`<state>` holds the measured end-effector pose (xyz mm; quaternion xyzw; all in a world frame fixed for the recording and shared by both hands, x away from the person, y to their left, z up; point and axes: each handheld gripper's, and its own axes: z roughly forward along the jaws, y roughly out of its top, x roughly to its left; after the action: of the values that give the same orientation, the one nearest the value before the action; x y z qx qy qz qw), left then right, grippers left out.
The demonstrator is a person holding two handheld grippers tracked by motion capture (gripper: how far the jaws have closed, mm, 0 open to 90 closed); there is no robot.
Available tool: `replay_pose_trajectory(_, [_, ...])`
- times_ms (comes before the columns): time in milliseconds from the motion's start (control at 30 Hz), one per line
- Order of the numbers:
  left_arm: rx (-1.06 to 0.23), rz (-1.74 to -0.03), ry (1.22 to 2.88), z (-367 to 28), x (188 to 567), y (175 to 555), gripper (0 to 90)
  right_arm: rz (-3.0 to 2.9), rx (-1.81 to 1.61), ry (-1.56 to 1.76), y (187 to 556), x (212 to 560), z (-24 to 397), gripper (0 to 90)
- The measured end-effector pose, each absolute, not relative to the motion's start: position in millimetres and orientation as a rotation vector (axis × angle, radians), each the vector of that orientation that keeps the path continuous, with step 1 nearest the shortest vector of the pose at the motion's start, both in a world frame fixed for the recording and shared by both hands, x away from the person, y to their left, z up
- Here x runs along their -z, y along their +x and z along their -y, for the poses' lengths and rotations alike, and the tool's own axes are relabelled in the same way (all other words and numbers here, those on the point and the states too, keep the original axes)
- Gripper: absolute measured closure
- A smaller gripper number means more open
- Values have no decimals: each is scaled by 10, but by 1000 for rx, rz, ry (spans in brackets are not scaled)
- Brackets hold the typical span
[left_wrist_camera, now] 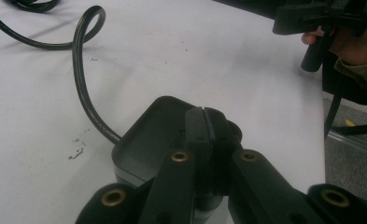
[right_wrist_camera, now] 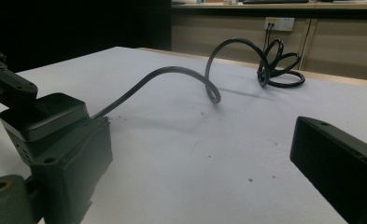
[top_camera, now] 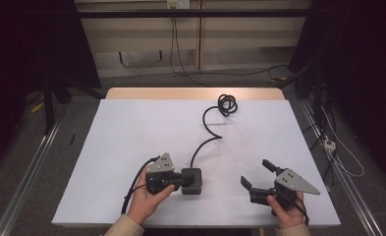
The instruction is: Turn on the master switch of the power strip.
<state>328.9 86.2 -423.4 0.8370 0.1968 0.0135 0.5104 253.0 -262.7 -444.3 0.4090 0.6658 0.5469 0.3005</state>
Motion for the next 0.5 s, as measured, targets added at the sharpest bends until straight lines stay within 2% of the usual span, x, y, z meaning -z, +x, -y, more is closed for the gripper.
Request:
replay_pose_trajectory(133, [-12,-474,2001,-855,4227,3282,845,-1768,-1451,1082,2531,4441,2625,50])
replay_pose_trajectory(367, [12,-491,1994,-869,4176,3279,619,-1769,-1452,1081,2527,4438,2622,50])
replay_pose_trajectory(500, [17,-494,1994,-880,4155,3280,532,-1770,-1448,1081,2525,4437,2620,50])
